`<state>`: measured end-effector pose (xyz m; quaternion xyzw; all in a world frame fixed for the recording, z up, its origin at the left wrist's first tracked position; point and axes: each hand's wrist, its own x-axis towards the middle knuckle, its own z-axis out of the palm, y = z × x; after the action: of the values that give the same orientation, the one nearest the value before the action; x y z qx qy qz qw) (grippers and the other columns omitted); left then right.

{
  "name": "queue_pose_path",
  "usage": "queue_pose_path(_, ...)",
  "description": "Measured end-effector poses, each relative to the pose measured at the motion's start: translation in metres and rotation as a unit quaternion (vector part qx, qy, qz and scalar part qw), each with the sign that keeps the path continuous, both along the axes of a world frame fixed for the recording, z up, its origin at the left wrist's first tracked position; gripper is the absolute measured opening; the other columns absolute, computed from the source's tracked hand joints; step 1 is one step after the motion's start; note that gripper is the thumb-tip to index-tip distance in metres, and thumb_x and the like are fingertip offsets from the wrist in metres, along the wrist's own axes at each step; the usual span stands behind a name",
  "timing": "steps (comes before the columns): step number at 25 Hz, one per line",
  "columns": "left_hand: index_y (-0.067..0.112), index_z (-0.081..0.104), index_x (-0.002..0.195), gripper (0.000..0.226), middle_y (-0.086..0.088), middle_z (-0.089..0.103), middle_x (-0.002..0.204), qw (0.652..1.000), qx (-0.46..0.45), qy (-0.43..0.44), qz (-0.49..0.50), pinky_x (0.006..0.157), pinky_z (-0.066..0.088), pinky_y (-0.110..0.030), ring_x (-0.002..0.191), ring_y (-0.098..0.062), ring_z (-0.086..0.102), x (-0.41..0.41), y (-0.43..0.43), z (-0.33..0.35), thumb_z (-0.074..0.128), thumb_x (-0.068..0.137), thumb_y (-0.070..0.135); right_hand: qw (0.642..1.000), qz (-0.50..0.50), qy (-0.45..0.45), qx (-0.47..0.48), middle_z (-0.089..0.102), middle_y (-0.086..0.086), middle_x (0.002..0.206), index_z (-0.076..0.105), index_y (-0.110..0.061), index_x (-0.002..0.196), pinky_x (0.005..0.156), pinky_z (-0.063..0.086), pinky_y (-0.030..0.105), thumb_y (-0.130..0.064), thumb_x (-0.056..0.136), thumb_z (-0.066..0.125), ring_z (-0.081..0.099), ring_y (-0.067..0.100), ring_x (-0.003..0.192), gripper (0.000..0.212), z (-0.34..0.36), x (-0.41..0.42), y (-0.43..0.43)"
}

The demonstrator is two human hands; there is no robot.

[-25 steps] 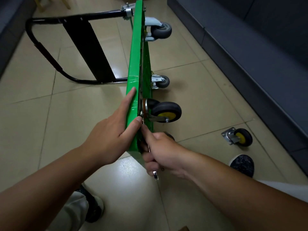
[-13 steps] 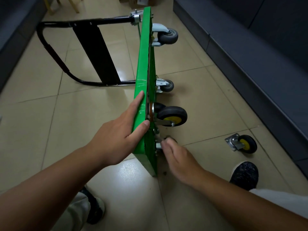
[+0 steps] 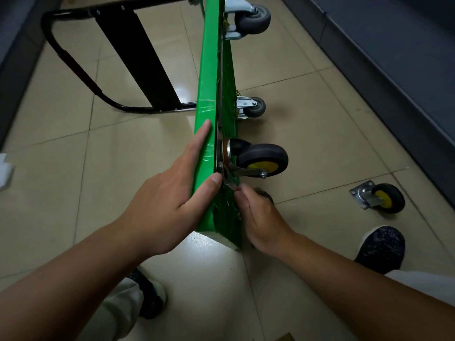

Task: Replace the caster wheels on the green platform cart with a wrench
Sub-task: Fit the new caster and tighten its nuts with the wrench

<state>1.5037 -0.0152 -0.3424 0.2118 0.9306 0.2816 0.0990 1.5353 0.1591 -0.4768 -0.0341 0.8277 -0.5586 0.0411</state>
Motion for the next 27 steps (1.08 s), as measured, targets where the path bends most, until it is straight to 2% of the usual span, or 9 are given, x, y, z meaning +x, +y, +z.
queue_pose_path(4,0.063,-0.011,0.149,0.07,0.018,0.048,0.115,1.0,-0.006,0.003,0.002,0.066,0.037,-0.016,0.079,0.0,0.058,0.001,0.0,0.001,0.029,0.092,0.06,0.997,0.004,-0.029,-0.07,0.067,0.002,0.099,0.055,-0.019,0.116,0.076,0.054,0.047,-0.05,0.105,0.026,0.066,0.016,0.093,0.044,0.006,0.002,-0.014)
queue_pose_path(7,0.063,-0.012,0.149,0.07,0.015,0.047,0.111,1.0,-0.013,0.004,0.005,0.063,0.035,-0.016,0.076,0.003,0.057,0.001,-0.001,0.0,0.028,0.092,0.06,0.998,-0.002,-0.025,-0.066,0.067,0.001,0.1,0.055,-0.021,0.116,0.078,0.053,0.042,-0.048,0.104,0.025,0.064,0.014,0.094,0.042,0.016,0.002,-0.02)
queue_pose_path(10,0.062,-0.012,0.149,0.07,0.016,0.046,0.12,1.0,-0.016,0.0,0.003,0.065,0.037,-0.016,0.076,0.001,0.057,0.0,-0.003,0.0,0.028,0.092,0.06,0.998,0.006,-0.047,-0.052,0.066,-0.003,0.102,0.056,-0.029,0.113,0.081,0.054,0.04,-0.054,0.103,0.025,0.063,0.012,0.098,0.041,0.021,0.005,-0.021)
queue_pose_path(14,0.06,-0.012,0.15,0.071,0.005,0.053,0.14,1.0,-0.018,0.003,0.003,0.066,0.039,-0.027,0.078,-0.013,0.056,0.001,-0.003,0.001,0.026,0.091,0.061,0.996,-0.004,-0.085,-0.033,0.066,-0.005,0.089,0.059,-0.032,0.098,0.075,0.053,0.039,-0.058,0.103,0.024,0.063,0.015,0.086,0.044,0.041,0.009,-0.019)
queue_pose_path(18,0.059,-0.013,0.151,0.072,0.003,0.05,0.149,1.0,-0.023,0.002,-0.001,0.07,0.036,-0.032,0.086,-0.018,0.054,0.0,-0.003,0.001,0.026,0.09,0.062,0.972,-0.028,-0.204,-0.109,0.052,-0.014,0.06,0.052,-0.034,0.079,0.053,0.039,0.025,-0.063,0.101,0.027,0.047,0.012,0.059,0.044,0.061,0.013,-0.027)
queue_pose_path(20,0.059,-0.016,0.15,0.07,0.003,0.048,0.151,1.0,-0.028,-0.003,-0.009,0.068,0.039,-0.027,0.086,-0.016,0.055,0.0,-0.002,0.002,0.025,0.093,0.064,0.98,-0.043,-0.166,-0.105,0.054,-0.018,0.052,0.053,-0.031,0.077,0.054,0.036,0.025,-0.059,0.103,0.029,0.048,0.006,0.058,0.045,0.065,0.018,-0.026)
queue_pose_path(22,0.058,-0.018,0.15,0.068,0.004,0.046,0.153,0.999,-0.032,-0.009,-0.013,0.067,0.038,-0.019,0.085,-0.013,0.055,-0.002,-0.003,0.002,0.026,0.098,0.064,0.988,-0.088,-0.096,-0.083,0.06,-0.013,0.065,0.055,-0.028,0.086,0.058,0.039,0.025,-0.05,0.105,0.034,0.052,0.004,0.061,0.036,0.054,0.033,-0.024)
queue_pose_path(25,0.06,-0.019,0.148,0.068,0.006,0.045,0.154,0.999,-0.035,-0.011,-0.013,0.067,0.038,-0.02,0.084,-0.012,0.056,-0.003,-0.004,0.002,0.024,0.095,0.067,0.991,-0.113,-0.049,-0.057,0.063,-0.014,0.084,0.045,-0.037,0.112,0.061,0.043,0.025,-0.032,0.107,0.038,0.056,0.002,0.068,0.01,0.018,0.06,-0.015)
queue_pose_path(27,0.062,-0.018,0.148,0.072,0.007,0.047,0.151,0.999,-0.03,-0.011,-0.012,0.067,0.037,-0.015,0.081,-0.008,0.055,-0.004,-0.005,0.002,0.024,0.09,0.067,0.993,-0.106,-0.021,-0.04,0.064,-0.018,0.097,0.04,-0.049,0.116,0.07,0.051,0.033,-0.027,0.107,0.039,0.062,0.004,0.082,0.024,0.001,0.058,-0.008)
